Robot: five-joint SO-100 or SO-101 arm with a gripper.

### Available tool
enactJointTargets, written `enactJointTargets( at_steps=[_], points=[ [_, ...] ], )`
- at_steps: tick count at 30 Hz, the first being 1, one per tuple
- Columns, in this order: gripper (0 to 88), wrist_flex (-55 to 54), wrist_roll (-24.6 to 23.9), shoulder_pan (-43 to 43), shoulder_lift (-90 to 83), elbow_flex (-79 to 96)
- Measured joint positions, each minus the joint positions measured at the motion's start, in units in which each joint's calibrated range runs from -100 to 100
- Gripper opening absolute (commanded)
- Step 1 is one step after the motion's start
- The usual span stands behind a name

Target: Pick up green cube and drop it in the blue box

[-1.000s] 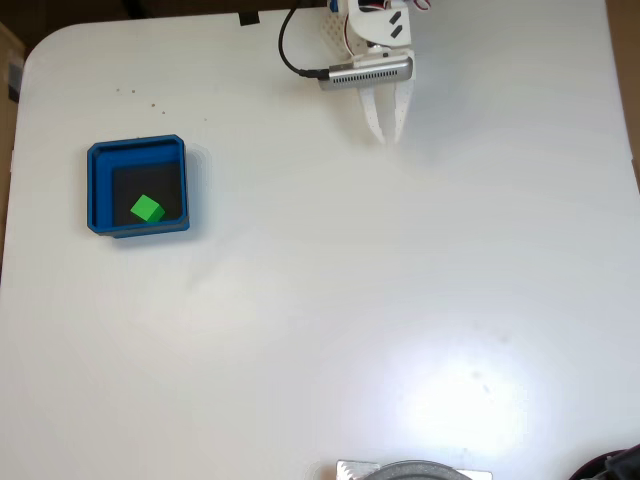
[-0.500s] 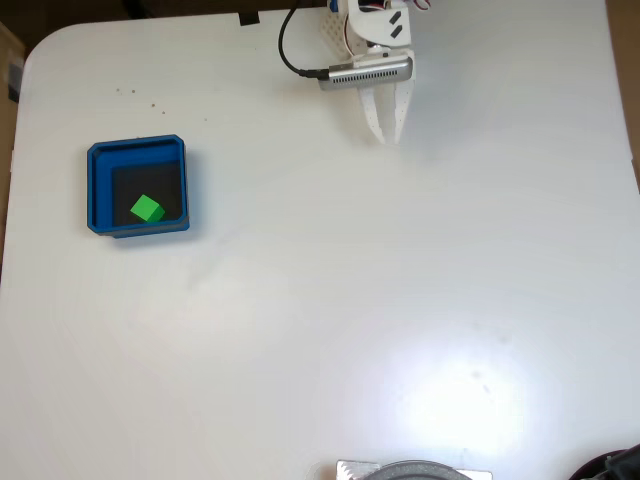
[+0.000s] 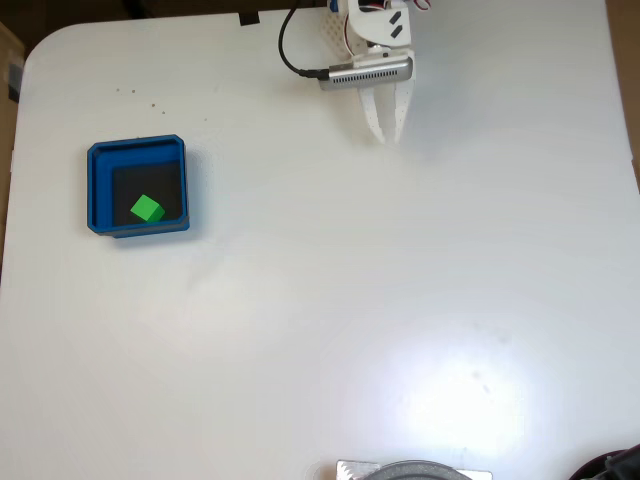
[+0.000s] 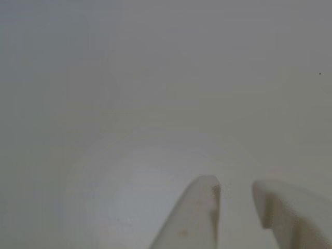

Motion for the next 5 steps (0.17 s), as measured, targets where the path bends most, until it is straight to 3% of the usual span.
enactJointTargets(
  at_steps=[5],
  points=[
    [1.2,0.0,0.0,0.0,0.0,0.0]
  ],
)
